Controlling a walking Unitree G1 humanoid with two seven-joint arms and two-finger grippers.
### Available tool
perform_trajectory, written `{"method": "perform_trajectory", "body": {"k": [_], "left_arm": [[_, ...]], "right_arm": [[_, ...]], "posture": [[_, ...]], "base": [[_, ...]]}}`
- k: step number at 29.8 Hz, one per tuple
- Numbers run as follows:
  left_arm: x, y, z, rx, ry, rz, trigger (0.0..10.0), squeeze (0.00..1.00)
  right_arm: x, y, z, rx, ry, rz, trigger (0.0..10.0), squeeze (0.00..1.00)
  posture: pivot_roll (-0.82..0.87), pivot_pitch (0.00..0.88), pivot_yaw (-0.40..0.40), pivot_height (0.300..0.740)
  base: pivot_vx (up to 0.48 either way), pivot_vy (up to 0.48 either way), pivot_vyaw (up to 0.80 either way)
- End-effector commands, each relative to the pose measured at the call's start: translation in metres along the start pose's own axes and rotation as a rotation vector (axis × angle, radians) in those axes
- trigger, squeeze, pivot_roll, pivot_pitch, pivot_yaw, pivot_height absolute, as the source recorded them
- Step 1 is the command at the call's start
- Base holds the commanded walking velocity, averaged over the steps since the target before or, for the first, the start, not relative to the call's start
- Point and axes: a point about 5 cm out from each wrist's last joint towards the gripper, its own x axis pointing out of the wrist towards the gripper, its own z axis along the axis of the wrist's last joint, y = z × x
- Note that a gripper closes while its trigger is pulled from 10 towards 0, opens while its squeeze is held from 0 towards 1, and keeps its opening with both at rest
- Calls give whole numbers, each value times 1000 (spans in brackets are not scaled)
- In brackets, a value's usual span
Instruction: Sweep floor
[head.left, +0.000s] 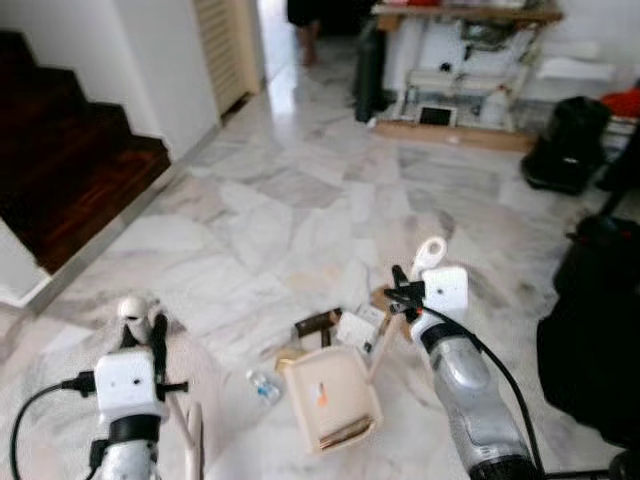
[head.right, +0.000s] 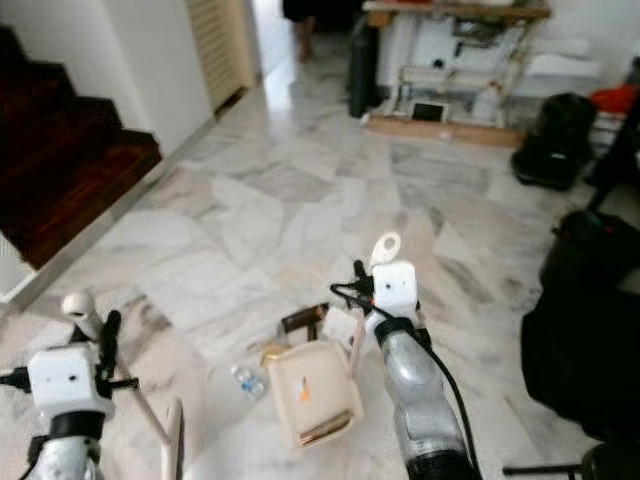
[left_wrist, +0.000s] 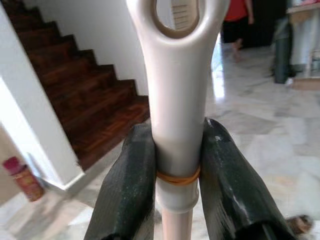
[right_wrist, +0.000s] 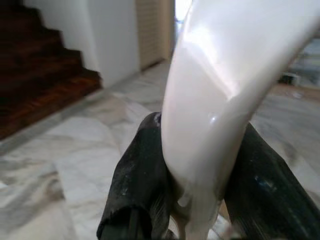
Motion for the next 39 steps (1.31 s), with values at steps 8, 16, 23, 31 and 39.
{"method": "perform_trajectory", "body": {"k": [8,16,23,31,39], "left_arm": [[0,3,11,25,-46,29,10000,0],[-1,5,11,27,-47,47,10000,0],[-4,5,12,33,-38,48,10000,0],[-6,4,12,37,-34,54,10000,0],[-8,4,11,39,-26,56,10000,0]], "right_arm": [[6,1,13,22,-50,7,10000,0],[7,3,8,26,-36,10,10000,0],[8,-2,9,18,-35,-1,10000,0],[8,2,8,23,-34,11,10000,0],[11,3,5,129,19,-4,10000,0]], "posture": [[-91,0,50,740],[-83,0,56,740],[-77,0,54,740],[-74,0,54,740],[-69,0,56,740]], "base": [[0,0,800],[0,0,800],[0,0,800],[0,0,800],[0,0,628]]}}
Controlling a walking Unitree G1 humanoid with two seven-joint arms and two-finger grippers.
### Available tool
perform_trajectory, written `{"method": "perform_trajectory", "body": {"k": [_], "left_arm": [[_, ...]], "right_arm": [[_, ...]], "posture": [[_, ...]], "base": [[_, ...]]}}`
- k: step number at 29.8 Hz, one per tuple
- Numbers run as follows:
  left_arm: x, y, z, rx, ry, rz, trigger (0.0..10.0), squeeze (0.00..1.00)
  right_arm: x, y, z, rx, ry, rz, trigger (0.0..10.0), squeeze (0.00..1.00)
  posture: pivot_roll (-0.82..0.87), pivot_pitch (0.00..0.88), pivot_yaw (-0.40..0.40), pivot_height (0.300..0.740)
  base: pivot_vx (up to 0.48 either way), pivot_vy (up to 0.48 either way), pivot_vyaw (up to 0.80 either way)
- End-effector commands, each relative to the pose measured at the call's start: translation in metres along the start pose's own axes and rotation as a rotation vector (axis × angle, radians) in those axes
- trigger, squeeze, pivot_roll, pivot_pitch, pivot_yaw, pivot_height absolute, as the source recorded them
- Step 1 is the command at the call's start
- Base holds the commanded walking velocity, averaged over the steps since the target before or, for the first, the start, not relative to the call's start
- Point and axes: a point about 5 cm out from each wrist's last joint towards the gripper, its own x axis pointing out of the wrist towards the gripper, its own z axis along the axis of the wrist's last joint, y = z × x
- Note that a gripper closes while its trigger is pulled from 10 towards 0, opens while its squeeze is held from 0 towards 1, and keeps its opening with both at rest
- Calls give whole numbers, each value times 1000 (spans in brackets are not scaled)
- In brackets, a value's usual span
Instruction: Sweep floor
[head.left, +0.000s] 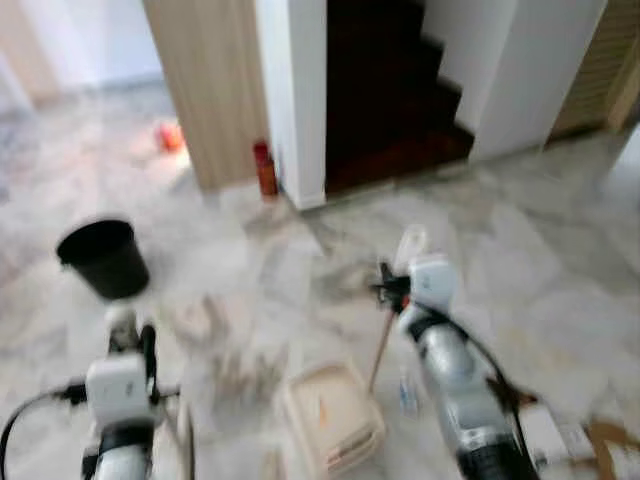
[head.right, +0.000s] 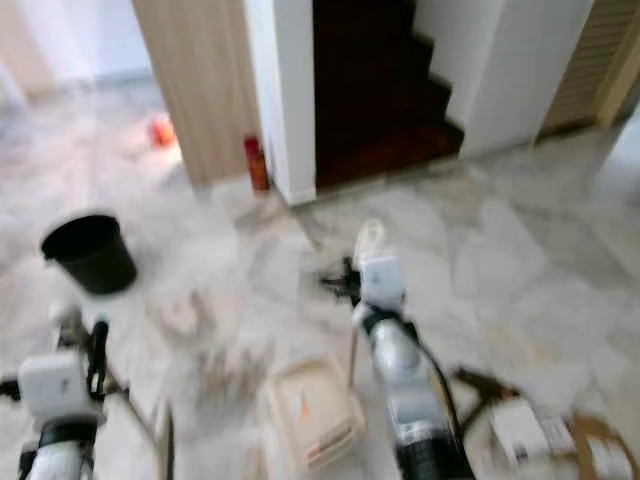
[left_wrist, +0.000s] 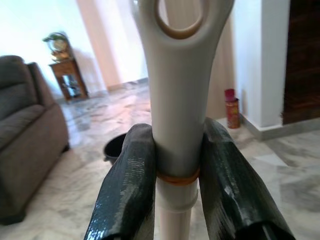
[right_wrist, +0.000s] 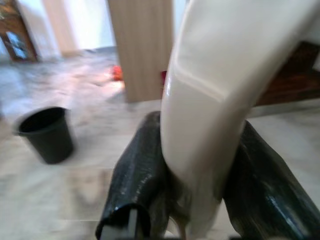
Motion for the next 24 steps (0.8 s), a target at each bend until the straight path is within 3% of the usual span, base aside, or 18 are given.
{"method": "perform_trajectory", "body": {"k": [1,3,8,14,24], "left_arm": [[3,1,11,9,-54,9,10000,0],[2,1,11,10,-52,10,10000,0],[2,1,11,10,-51,11,10000,0],[2,1,12,9,-51,12,10000,0],[0,1,11,-1,-38,15,10000,0]], "right_arm": [[4,-5,7,88,-7,-26,10000,0],[7,-6,8,137,12,-42,10000,0],[8,-6,7,144,43,-52,10000,0],[9,-6,3,221,90,-61,10000,0],[10,-3,-1,226,140,-51,10000,0]], "posture": [[-69,0,56,740],[-68,0,57,740],[-67,0,57,740],[-58,0,56,740],[-52,0,57,740]], "base": [[0,0,0],[0,0,0],[0,0,0],[0,0,0],[0,0,0]]}}
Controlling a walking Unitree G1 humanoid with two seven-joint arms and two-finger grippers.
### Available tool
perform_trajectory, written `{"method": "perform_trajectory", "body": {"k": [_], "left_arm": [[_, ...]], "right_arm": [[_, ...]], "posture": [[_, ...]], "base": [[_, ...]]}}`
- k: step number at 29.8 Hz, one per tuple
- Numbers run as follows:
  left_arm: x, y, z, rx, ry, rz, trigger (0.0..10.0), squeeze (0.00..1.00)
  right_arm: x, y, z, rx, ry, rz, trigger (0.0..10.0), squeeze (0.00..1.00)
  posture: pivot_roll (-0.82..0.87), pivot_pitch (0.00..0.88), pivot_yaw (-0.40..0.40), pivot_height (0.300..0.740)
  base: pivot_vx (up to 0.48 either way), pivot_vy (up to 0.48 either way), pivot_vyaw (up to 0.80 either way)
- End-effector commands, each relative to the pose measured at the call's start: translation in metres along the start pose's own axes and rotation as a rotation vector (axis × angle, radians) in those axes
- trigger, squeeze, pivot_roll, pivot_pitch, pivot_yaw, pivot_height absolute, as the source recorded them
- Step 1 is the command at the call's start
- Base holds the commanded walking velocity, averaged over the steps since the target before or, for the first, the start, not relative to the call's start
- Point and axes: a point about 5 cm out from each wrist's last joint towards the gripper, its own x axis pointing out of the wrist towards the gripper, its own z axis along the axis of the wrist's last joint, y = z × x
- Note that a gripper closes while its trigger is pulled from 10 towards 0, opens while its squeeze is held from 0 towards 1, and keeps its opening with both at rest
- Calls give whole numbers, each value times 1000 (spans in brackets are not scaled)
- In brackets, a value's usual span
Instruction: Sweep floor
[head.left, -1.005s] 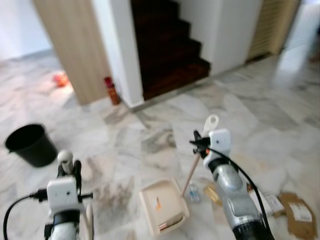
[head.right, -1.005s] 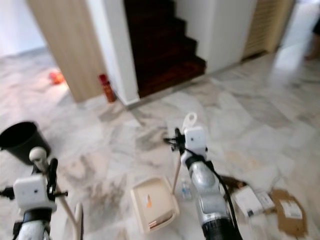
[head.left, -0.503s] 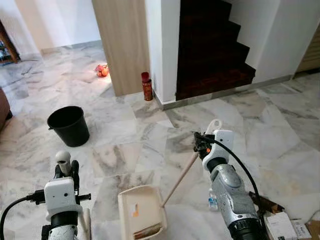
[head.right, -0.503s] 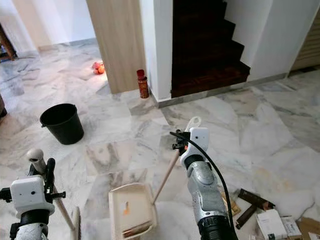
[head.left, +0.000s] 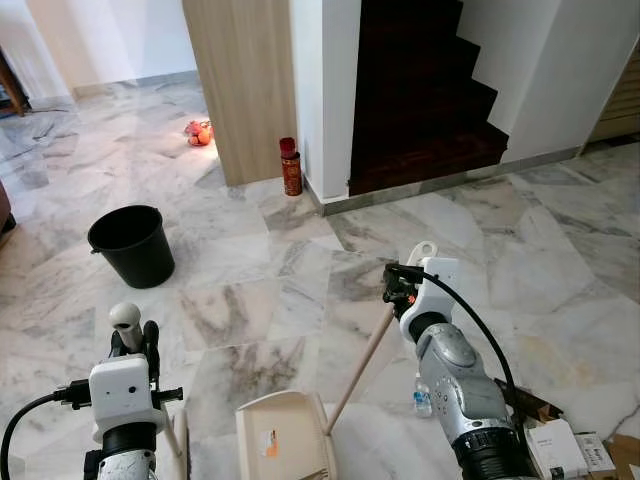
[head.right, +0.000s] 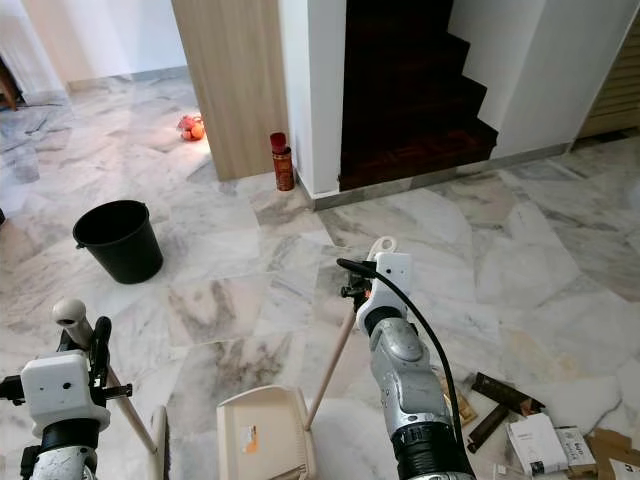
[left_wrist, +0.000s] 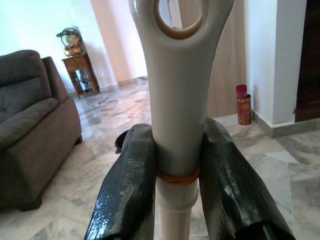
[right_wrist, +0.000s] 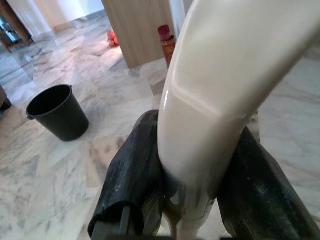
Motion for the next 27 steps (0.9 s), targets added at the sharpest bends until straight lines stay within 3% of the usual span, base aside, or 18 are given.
{"method": "perform_trajectory", "body": {"k": [1,7,27], "left_arm": [[2,2,9,6,-39,15,10000,0],[1,1,9,-6,-34,18,10000,0],[-1,2,7,-8,-18,27,10000,0]], "right_arm": [[4,6,10,24,-26,20,10000,0],[5,7,12,29,-31,28,10000,0],[4,11,11,38,-23,48,10000,0]], "posture": [[-52,0,57,740],[-51,0,53,740],[-48,0,52,740]], "base": [[0,0,0],[0,0,0],[0,282,0]]}}
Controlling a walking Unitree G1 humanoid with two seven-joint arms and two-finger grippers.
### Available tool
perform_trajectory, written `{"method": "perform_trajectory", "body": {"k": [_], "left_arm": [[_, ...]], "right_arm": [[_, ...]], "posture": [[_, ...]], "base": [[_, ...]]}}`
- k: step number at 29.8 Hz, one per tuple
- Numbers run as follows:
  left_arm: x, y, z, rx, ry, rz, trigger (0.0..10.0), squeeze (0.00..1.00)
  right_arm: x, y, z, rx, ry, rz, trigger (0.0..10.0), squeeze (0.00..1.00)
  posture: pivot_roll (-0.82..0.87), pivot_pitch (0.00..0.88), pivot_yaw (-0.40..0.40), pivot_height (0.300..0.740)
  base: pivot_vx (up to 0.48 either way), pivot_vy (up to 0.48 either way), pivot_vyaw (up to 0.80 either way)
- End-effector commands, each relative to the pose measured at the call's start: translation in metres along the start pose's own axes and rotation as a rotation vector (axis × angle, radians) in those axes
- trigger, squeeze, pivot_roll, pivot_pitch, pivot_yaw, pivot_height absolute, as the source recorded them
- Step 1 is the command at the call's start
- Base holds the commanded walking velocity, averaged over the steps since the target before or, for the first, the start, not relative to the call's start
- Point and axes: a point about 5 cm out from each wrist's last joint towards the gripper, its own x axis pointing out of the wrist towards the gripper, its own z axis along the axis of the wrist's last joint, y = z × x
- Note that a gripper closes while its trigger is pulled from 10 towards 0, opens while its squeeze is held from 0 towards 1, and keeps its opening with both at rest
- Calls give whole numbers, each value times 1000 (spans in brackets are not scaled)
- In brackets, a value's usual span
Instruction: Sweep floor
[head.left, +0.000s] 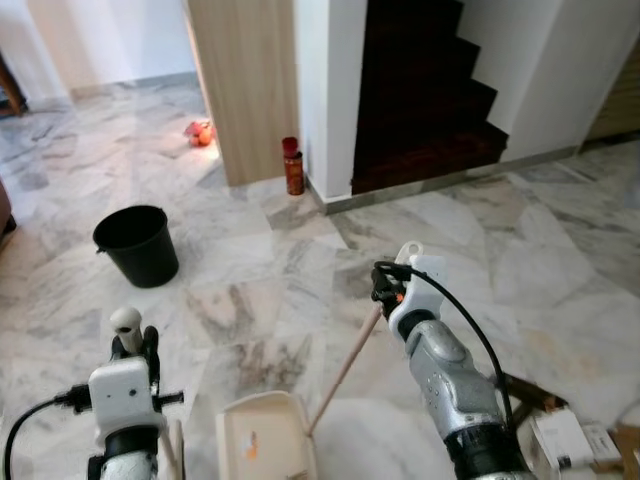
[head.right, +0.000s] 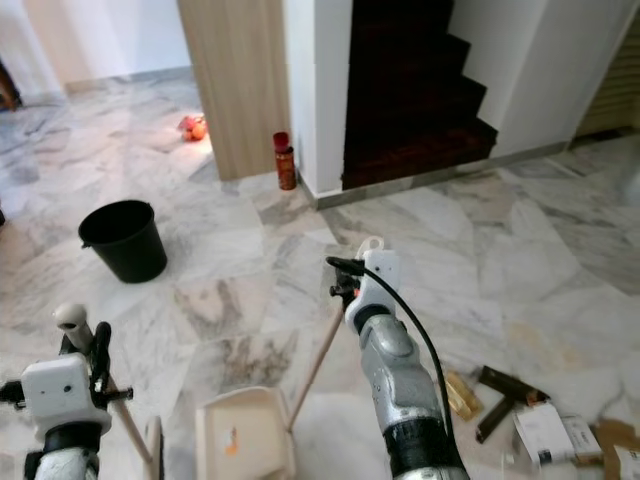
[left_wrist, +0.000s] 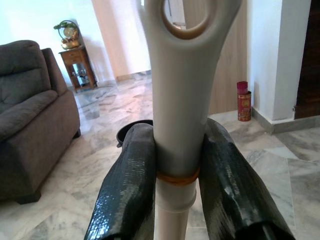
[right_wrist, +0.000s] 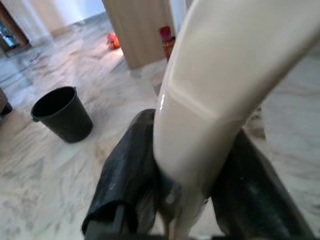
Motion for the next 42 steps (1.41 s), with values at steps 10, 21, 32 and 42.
{"method": "perform_trajectory", "body": {"k": [10,21,32,42], "left_arm": [[4,2,12,5,-54,10,10000,0],[3,0,12,0,-53,8,10000,0],[4,-3,13,-11,-50,-4,10000,0],[5,-4,13,4,-54,-13,10000,0]], "right_arm": [[2,10,9,10,-33,32,10000,0],[3,11,9,10,-30,44,10000,0],[3,12,11,-4,-46,54,10000,0],[2,18,14,-19,-76,96,10000,0]], "posture": [[-47,0,53,740],[-46,0,49,740],[-49,0,51,740],[-50,0,53,740]], "base": [[0,276,0],[0,121,0],[0,0,0],[0,0,720]]}}
